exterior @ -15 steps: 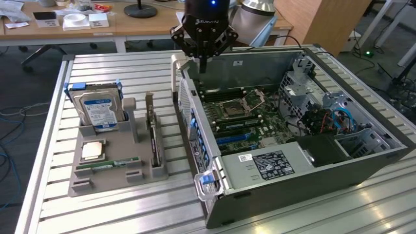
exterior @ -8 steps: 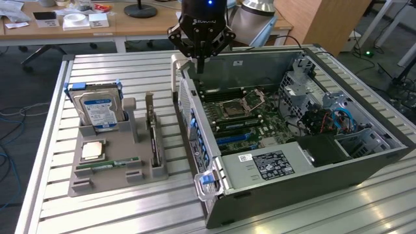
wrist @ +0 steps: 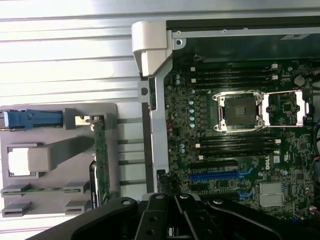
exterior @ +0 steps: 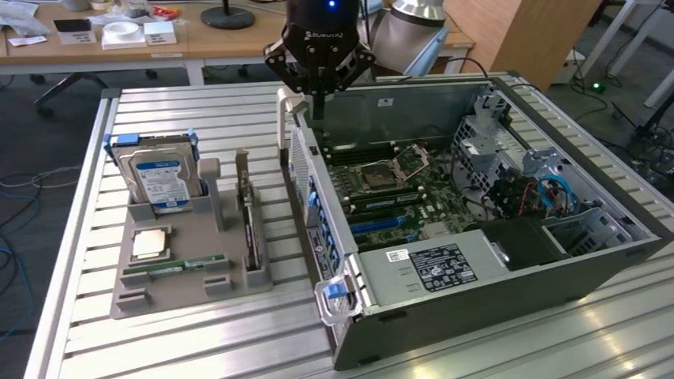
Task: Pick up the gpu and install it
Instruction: 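Reach for the gpu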
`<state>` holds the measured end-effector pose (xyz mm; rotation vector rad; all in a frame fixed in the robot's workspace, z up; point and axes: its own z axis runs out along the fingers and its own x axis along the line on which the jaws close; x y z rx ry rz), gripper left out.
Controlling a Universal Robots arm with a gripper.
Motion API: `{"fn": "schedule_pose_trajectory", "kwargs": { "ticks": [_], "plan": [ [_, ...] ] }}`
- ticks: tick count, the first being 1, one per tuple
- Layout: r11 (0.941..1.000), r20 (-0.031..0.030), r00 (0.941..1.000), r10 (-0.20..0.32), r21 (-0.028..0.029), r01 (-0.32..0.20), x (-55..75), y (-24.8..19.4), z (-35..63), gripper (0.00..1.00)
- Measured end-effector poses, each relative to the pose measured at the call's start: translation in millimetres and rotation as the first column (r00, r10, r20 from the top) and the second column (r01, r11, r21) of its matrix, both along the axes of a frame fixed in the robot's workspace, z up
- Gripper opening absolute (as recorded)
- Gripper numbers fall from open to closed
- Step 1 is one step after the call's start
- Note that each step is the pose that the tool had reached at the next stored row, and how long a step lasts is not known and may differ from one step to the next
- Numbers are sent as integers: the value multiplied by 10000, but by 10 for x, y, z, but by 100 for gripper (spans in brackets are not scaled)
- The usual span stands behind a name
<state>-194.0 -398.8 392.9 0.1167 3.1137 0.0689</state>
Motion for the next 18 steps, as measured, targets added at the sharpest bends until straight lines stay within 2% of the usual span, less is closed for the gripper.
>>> {"fn": "schedule_pose_trajectory", "kwargs": {
  "ticks": [18],
  "plan": [
    [10000, 0, 10000, 1, 0, -1, -83, 0, 0, 11]
  ]
}}
